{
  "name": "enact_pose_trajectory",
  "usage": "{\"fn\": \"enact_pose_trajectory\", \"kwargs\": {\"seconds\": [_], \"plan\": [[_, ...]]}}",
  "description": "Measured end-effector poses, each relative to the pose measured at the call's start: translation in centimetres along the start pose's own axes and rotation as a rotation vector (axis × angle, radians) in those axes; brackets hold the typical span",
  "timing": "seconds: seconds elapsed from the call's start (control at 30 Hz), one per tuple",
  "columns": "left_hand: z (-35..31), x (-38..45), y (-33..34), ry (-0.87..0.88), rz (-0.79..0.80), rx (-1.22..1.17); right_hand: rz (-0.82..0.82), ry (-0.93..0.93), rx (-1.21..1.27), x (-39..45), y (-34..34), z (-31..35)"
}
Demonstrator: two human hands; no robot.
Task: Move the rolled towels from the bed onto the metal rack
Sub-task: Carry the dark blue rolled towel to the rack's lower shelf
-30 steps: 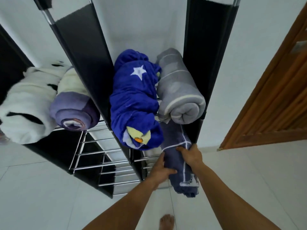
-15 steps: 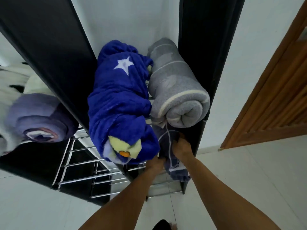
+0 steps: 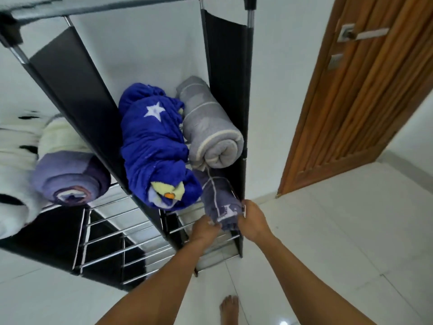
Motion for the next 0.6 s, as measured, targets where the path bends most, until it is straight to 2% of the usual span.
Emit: {"fn": "enact_pose_trajectory", "kwargs": {"seconds": [0.07,0.13,0.2,0.4,0.6], "plan": [[-1.3,-2.9,1.6,0.084,0.076,0.089,-0.013,0.051,0.052,-3.9,-1.9,-2.2],[-2.0,-5.8,4.2,0.139,0.194,0.082,-0.038,0.117,0.146,-8.3,-4.7,-5.1],[-3.0,-8.4,6.6,0.206,0.282,0.115,-0.113,0.172,0.245,-12.9,-8.4,-8.3],[-7.2,-18.2,14.8,0.404,0.591,0.284,-0.503,0.353,0.564,-29.6,-17.0,-16.8],[-8.6,-30.2,21.5,0.612,0.884,0.397,-0.89,0.427,0.813,-45.9,-15.2,-21.1]]}}
Point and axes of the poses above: each hand's wrist, its own x-axis towards the middle knuckle, its own y-axis out of the palm, z = x × y, the point moved 9 cm from there along x, towards the middle knuckle, and after that the axes turned 4 degrees about x, right-handed, at the moved point
